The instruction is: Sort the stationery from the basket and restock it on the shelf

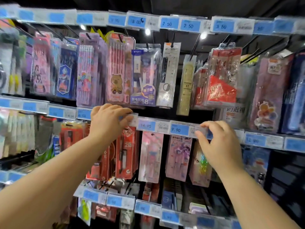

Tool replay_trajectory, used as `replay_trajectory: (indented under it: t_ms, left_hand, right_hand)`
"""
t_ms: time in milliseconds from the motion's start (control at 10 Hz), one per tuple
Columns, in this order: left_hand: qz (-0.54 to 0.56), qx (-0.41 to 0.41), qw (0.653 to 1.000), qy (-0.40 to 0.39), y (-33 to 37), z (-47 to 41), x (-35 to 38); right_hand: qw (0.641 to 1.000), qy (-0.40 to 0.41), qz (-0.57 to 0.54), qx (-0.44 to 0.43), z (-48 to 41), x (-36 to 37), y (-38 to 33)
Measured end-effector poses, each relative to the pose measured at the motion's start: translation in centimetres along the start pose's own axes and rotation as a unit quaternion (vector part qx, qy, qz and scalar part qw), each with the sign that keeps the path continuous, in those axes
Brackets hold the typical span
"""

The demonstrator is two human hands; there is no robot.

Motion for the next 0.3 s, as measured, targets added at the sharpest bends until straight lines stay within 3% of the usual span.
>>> replay_trajectory:
  t_ms: [200, 300]
  left_hand:
    - [0.013, 0.004, 1.000, 0.003, 0.1, 0.0, 0.0]
    - [0.048, -0.001, 0.999, 0.016, -0.6, 1.2, 0.3]
  right_hand:
    - [1.000, -0.009, 0.003, 0.008, -0.1, -0.1, -0.2]
    - [0.986, 0.054, -0.159, -0.012, 0.8, -2.4, -0.8]
Point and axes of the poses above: each hand's wrist, its own z-axis away from the middle knuckle, its own x-axis out of the palm, y = z × x, the point moved 1 cm from there along -z, towards the middle knuckle, and after that the axes turned 14 degrees about -y, right-handed, at the moved point
